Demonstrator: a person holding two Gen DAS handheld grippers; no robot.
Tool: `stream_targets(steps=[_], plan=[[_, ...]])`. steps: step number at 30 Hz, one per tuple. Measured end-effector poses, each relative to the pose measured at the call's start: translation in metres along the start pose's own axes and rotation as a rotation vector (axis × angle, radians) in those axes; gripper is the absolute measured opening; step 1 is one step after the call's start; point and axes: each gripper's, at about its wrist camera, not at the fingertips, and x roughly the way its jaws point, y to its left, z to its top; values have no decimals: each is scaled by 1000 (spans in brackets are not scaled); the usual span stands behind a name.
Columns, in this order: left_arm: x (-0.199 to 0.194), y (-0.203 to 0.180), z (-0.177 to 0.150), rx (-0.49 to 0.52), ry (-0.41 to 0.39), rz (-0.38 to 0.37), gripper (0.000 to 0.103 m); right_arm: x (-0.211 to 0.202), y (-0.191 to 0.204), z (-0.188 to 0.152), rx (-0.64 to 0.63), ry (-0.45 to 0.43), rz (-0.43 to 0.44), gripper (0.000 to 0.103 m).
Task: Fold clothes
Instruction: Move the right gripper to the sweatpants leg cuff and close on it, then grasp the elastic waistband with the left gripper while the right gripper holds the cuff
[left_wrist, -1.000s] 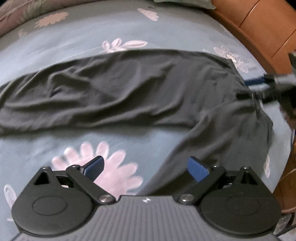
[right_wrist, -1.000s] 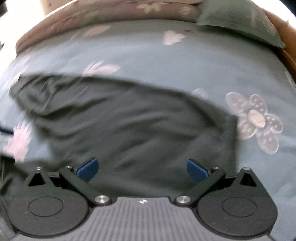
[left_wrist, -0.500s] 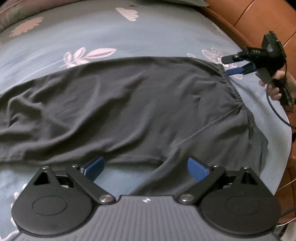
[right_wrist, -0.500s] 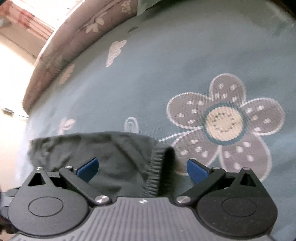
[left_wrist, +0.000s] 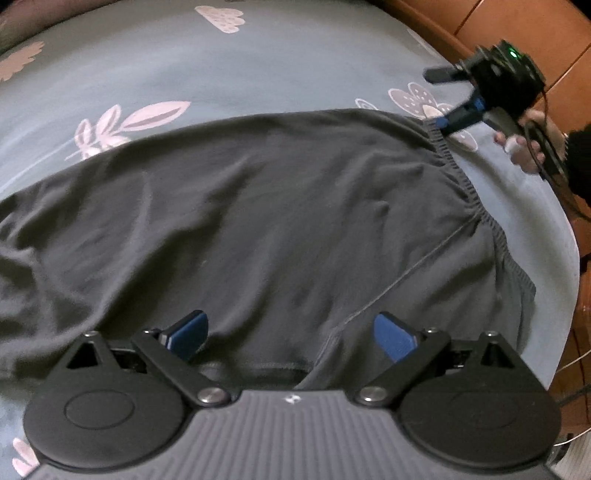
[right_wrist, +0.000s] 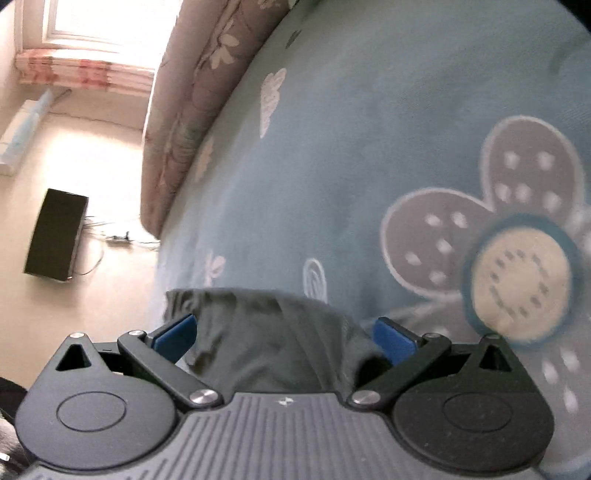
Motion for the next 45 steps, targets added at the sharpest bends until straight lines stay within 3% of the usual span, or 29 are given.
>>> stream_targets(steps=[9,14,18,22,28,30,31,33,34,37,40,45], plan=[[-4,-5,17,34,-7,-6,96,-3,3,-18,-13,138,21,103],[-3,-5,24,27,-19,-20,96,13,8,-2,-44,124,40,103],[-1,-8,27,37,-24,-30,96,21,11,5,-73,160,44,103],[0,-10,24,60,-15,-23,96,11,4,-4,-102,142,41,91],[5,-14,25,58,-14,-13,96,11,6,-6,-147,138,10,87],[5,-17,29,63,-28,-9,96,9,2,-8,-141,123,-19,79],[5,-17,31,63,-34,-9,96,7,-2,-8,-128,112,-40,70],[5,-18,35,65,-39,-11,96,1,-9,-8,-103,90,-82,31],[6,-19,36,71,-38,-10,96,-1,-15,-8,-82,79,-96,6],[7,-20,38,89,-35,-8,96,-6,-28,-12,-7,44,-61,6],[7,-22,40,109,-32,-8,96,-8,-13,-15,-80,34,-119,6],[9,-29,55,233,-51,14,96,-10,7,-23,-157,15,-209,8]])
